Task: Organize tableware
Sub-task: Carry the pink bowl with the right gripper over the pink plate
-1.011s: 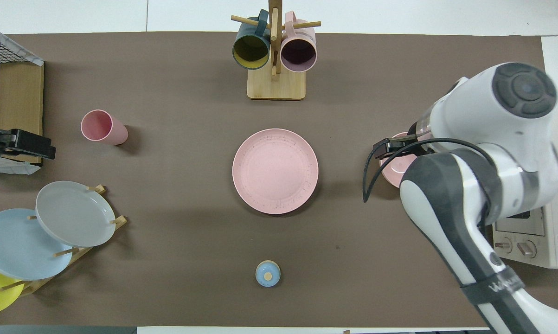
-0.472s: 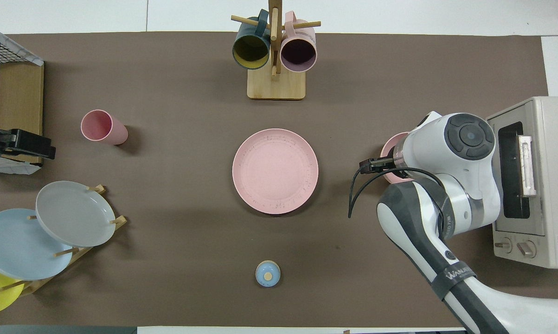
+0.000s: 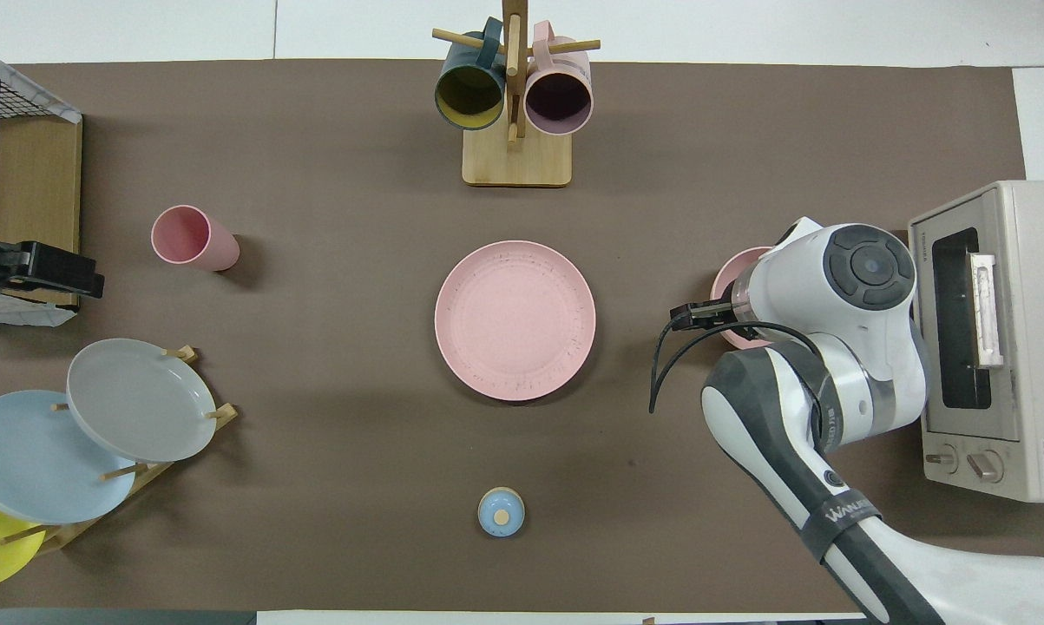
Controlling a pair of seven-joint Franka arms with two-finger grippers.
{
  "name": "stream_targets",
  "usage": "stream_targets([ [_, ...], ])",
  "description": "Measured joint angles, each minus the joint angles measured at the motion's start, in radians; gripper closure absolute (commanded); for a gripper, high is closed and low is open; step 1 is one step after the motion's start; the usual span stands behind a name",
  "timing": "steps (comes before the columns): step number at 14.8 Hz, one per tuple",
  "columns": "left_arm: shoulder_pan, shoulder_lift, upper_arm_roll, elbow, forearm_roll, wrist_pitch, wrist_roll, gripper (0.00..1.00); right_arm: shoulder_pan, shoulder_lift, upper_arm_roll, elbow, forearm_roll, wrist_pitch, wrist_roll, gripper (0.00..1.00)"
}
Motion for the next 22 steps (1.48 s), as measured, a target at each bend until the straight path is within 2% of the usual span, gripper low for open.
stream_targets([
  [1,0.000,0.000,0.000,0.000,0.000,0.000,0.000,0.00,0.000,0.005,0.000,0.000,-0.005,0.006,-0.004,0.95],
  [2,0.000,0.000,0.000,0.000,0.000,0.000,0.000,0.00,0.000,0.007,0.000,0.000,-0.015,0.011,-0.009,1.00],
  [5,0.000,0.000,0.000,0.000,0.000,0.000,0.000,0.00,0.004,0.007,0.000,0.005,-0.047,0.007,-0.011,1.00],
  [7,0.000,0.000,0.000,0.000,0.000,0.000,0.000,0.00,0.020,0.007,0.000,0.038,-0.057,-0.038,-0.011,1.00],
  [10,0.000,0.000,0.000,0.000,0.000,0.000,0.000,0.00,0.073,0.018,0.000,0.177,-0.059,-0.191,0.002,1.00],
  [12,0.000,0.000,0.000,0.000,0.000,0.000,0.000,0.00,0.137,0.045,0.000,0.299,-0.059,-0.301,0.079,1.00],
  [15,0.000,0.000,0.000,0.000,0.000,0.000,0.000,0.00,0.281,0.156,0.001,0.549,-0.059,-0.461,0.314,1.00],
  [17,0.000,0.000,0.000,0.000,0.000,0.000,0.000,0.00,0.390,0.260,0.002,0.682,-0.072,-0.490,0.451,1.00],
  [20,0.000,0.000,-0.001,0.000,0.000,0.000,0.000,0.00,0.504,0.394,0.001,0.790,-0.095,-0.436,0.592,1.00],
  [22,0.000,-0.003,-0.007,-0.011,0.000,0.016,-0.026,0.00,0.505,0.420,-0.002,0.808,-0.096,-0.401,0.601,1.00],
])
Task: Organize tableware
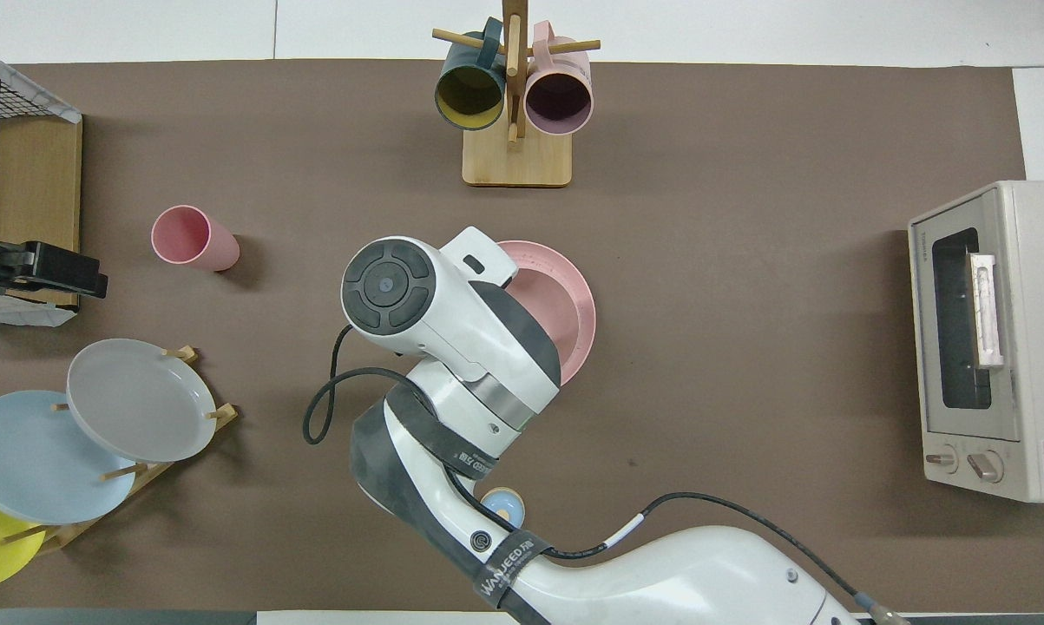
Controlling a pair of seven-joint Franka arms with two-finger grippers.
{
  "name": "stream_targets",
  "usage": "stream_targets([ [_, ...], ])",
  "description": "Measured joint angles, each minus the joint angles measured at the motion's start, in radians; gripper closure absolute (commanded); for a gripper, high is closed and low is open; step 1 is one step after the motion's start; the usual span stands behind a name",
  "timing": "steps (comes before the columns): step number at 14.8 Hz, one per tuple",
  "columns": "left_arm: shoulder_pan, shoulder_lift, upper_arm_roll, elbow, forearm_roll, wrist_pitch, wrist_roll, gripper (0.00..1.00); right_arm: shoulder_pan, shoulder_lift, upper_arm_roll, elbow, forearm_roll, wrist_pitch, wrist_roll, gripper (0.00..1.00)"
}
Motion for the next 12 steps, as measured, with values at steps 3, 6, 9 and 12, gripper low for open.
stream_targets([
  [3,0.000,-0.003,-0.001,-0.096,0.000,0.142,-0.016,0.00,-0.004,0.002,-0.003,-0.021,0.000,0.032,0.000,1.00],
  [6,0.000,0.076,-0.006,-0.157,-0.014,0.277,-0.028,0.00,-0.004,0.002,-0.003,-0.061,0.000,0.082,0.000,1.00],
  [9,0.000,0.211,-0.007,-0.158,-0.036,0.436,-0.081,0.01,-0.002,0.001,-0.002,-0.092,0.000,0.126,0.000,1.00],
  [12,-0.001,0.281,-0.007,-0.150,-0.036,0.517,-0.148,0.01,-0.002,-0.002,-0.002,-0.120,0.002,0.171,0.005,0.92],
])
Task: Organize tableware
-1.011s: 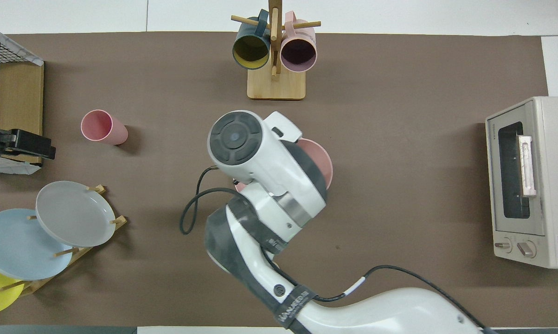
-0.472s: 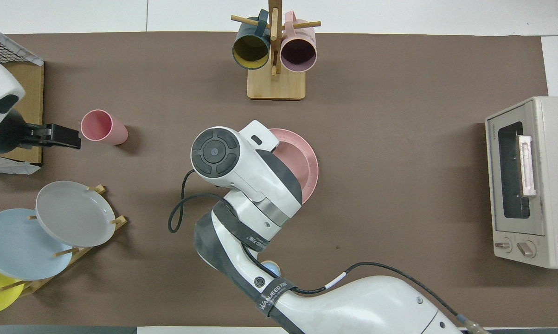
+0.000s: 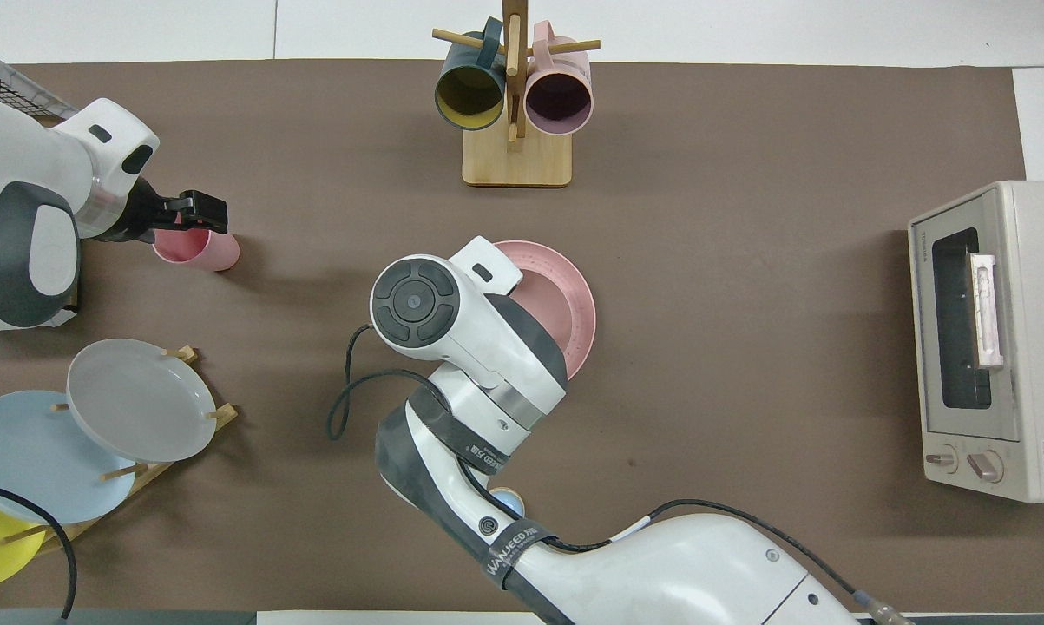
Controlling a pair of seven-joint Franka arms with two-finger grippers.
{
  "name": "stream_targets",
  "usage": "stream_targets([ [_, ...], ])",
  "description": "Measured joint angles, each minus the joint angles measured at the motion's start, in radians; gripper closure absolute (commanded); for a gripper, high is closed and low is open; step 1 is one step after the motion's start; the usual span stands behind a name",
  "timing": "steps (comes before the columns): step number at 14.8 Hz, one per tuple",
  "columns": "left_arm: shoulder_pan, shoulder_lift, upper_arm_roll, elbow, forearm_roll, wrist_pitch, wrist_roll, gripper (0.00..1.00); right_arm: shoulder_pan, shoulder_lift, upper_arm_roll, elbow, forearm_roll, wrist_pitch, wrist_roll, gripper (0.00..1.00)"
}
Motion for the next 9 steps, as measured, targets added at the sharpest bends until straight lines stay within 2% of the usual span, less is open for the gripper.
stream_targets([
  [1,0.000,0.009,0.000,0.003,0.000,0.004,-0.027,0.01,0.000,-0.002,0.000,-0.004,0.000,0.008,0.006,0.81],
  [2,0.000,0.015,0.000,0.003,0.000,0.005,-0.055,0.01,-0.001,-0.004,0.000,-0.005,0.000,0.011,0.011,0.57],
  [3,0.000,0.020,-0.001,0.003,0.000,0.008,-0.075,0.02,-0.003,-0.007,0.000,-0.005,0.002,0.014,0.013,0.09],
  [4,0.000,0.024,-0.002,0.003,0.000,0.010,-0.087,0.03,-0.006,-0.010,0.000,-0.002,0.005,0.016,0.014,0.00],
  [7,0.000,0.033,-0.003,0.003,0.000,0.017,-0.100,0.07,-0.012,-0.021,-0.004,0.042,0.005,0.001,0.014,0.00],
  [9,0.000,0.042,-0.003,0.002,0.000,0.020,-0.103,0.14,-0.048,-0.042,-0.014,0.074,0.005,-0.041,0.001,0.00],
])
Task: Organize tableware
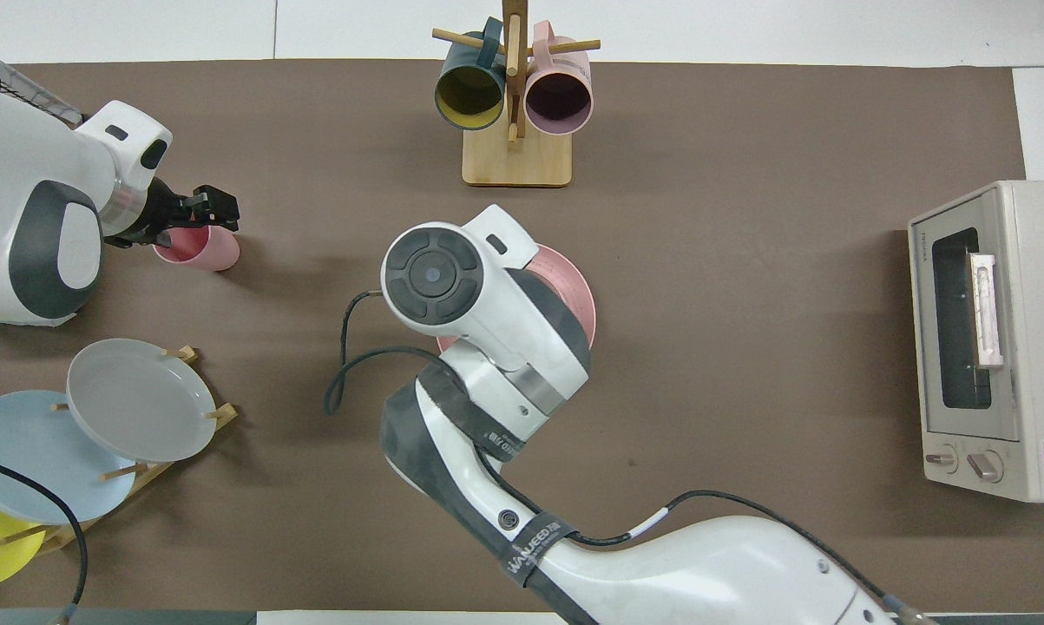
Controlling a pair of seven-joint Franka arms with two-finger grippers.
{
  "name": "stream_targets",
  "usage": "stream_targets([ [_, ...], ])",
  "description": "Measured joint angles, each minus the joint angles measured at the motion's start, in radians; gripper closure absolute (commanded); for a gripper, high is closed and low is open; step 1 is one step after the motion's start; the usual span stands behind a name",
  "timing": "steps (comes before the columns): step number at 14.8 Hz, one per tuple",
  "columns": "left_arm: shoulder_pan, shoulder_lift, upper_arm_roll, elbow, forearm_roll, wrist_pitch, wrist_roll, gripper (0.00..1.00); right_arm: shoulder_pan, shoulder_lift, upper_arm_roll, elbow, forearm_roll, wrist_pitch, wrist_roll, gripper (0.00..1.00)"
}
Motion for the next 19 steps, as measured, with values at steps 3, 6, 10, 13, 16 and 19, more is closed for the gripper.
stream_targets([
  [3,0.000,0.013,-0.001,-0.011,0.000,0.003,-0.004,0.51,-0.134,-0.096,-0.001,0.026,0.006,-0.157,-0.123,0.00],
  [6,-0.011,0.021,-0.001,-0.030,0.000,0.008,-0.005,1.00,-0.272,-0.234,-0.001,0.031,0.014,-0.384,-0.289,0.00],
  [10,-0.013,0.019,0.001,-0.029,0.009,0.009,0.014,1.00,-0.440,-0.365,-0.010,0.026,0.016,-0.585,-0.562,0.00],
  [13,-0.013,0.017,0.000,-0.002,0.008,-0.008,0.032,1.00,-0.481,-0.399,-0.096,0.006,0.016,-0.628,-0.712,0.00],
  [16,-0.024,0.011,-0.007,0.152,0.008,-0.189,0.037,1.00,-0.512,-0.426,-0.124,-0.040,0.017,-0.634,-0.772,0.00],
  [19,-0.108,0.006,-0.012,0.318,0.003,-0.392,0.027,1.00,-0.519,-0.470,-0.125,-0.136,0.017,-0.631,-0.772,0.00],
])
